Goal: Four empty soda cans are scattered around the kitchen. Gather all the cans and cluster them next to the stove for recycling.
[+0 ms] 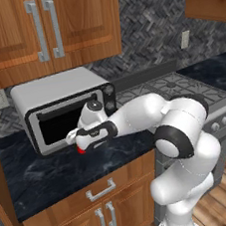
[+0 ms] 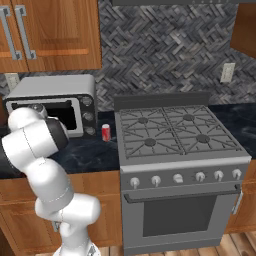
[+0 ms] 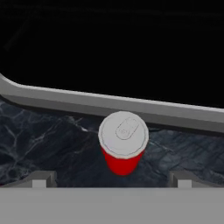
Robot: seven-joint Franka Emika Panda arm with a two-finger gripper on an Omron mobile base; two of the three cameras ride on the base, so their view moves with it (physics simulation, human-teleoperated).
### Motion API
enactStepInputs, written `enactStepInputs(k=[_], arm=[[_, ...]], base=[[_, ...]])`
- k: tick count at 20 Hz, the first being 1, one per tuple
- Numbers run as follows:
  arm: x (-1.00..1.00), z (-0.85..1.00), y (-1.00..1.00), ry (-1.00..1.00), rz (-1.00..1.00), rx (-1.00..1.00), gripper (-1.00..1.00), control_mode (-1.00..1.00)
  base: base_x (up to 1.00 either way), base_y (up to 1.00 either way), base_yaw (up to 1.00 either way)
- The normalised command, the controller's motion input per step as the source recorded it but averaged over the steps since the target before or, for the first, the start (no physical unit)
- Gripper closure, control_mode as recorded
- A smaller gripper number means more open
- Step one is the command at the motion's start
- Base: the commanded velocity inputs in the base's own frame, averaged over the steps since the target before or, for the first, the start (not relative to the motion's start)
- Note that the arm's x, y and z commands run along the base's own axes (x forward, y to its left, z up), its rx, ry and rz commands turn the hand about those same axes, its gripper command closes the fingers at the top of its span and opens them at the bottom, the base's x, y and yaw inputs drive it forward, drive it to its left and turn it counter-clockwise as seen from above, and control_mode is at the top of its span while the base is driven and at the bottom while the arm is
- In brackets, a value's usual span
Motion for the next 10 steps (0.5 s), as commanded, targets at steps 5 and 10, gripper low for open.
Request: enactStepInputs(k=[5, 10], arm=[[0.11, -0.09, 0.01, 0.03, 0.0, 0.0, -1.0, -1.0], [0.13, -0.06, 0.08, 0.02, 0.0, 0.0, -1.0, -1.0]], base=[[0.0, 0.0, 0.0], [0.0, 0.0, 0.0]])
